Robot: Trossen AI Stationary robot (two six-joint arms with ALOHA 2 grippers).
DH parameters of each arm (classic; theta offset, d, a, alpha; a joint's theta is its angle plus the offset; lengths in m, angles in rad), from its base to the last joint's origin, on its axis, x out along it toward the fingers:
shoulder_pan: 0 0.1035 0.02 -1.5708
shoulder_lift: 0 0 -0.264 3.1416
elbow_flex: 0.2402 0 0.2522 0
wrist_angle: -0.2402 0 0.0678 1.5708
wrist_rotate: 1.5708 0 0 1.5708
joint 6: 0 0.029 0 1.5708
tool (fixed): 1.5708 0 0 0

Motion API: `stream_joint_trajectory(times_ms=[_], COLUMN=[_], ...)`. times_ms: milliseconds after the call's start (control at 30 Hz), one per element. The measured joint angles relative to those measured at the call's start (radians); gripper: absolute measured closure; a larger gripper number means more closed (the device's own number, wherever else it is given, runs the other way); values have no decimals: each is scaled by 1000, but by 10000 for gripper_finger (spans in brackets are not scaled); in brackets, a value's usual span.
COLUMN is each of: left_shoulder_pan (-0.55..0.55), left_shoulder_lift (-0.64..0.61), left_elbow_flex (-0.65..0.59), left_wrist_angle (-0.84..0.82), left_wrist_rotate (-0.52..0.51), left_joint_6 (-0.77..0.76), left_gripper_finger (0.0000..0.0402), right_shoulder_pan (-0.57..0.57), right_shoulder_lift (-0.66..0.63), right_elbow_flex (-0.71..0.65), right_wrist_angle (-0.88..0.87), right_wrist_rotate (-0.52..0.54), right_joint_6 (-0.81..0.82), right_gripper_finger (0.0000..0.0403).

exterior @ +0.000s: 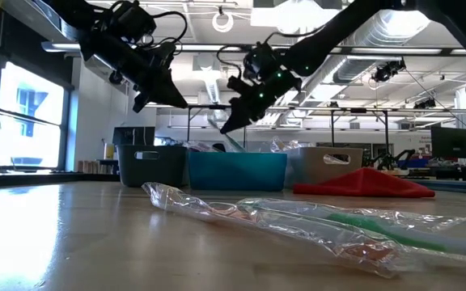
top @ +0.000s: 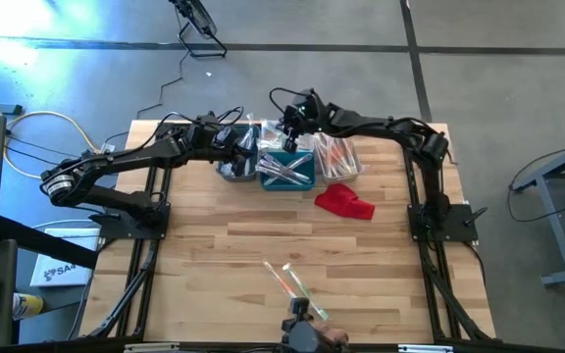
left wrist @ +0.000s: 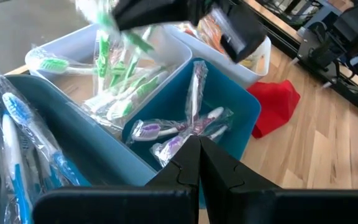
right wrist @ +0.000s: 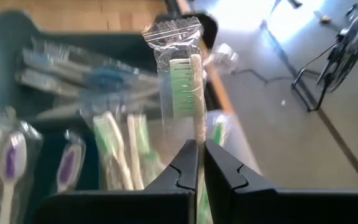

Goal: Pick & Place Toothbrushes
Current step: Put the right green toothbrush into the transparent bin

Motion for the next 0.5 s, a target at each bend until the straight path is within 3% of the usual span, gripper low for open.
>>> stream_joint_trajectory(times_ms=[367,500], left_shoulder_pan=[0,0], left_shoulder_lift=[0,0], left_elbow_flex=[0,0], left_wrist_angle=[-3,-5], left_wrist_rotate=[0,0], left_joint_6=[0,0], left_gripper_finger=[402,402], right_shoulder_pan=[0,1], right_shoulder_lift=[25,25], right_elbow_flex=[-1,-1], right_wrist_angle=[-25,-27], right_wrist_rotate=[1,1], right_joint_6=[-53,-56], right_gripper_finger=[397,372])
